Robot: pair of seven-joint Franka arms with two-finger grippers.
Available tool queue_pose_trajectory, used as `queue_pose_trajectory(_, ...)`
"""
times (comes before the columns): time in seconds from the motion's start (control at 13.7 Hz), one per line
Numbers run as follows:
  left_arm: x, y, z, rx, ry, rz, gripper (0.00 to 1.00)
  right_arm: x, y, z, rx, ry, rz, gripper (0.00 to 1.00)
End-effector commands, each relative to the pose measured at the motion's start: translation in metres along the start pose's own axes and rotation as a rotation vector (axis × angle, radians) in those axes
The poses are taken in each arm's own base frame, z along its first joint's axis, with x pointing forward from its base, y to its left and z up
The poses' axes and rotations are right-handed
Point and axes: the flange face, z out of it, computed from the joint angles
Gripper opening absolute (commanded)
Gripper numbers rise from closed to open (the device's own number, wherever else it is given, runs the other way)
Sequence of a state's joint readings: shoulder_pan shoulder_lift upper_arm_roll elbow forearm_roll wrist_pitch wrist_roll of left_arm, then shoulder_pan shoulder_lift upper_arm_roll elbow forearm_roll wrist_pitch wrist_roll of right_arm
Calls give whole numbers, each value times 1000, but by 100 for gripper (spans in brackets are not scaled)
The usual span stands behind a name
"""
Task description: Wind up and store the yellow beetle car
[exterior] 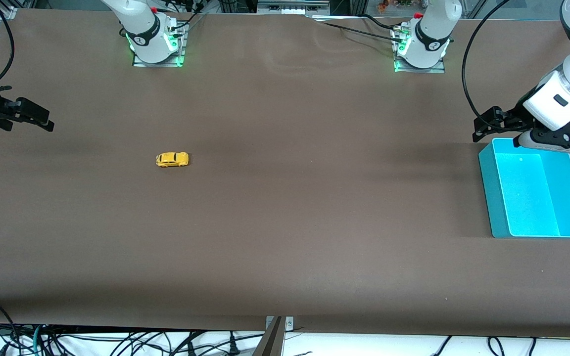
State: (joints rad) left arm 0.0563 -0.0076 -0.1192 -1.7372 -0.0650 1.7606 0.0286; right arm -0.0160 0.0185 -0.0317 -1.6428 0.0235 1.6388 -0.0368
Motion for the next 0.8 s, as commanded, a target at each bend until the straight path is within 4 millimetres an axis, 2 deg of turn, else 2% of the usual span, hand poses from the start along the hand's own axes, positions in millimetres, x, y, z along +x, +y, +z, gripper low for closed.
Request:
queue_pose_trajectory(0.0,1,-1,-5,-21,-2,12,100,1,0,-6,-1,0,13,100)
queue_pose_trajectory(0.51,1,-1,-4,-23,-4,10,100,1,0,-4,-2,-7,15,100)
queue_pose_trajectory(0.73,2,-2,-2,-24,-8,12,100,1,4,5,13,-38,25,100)
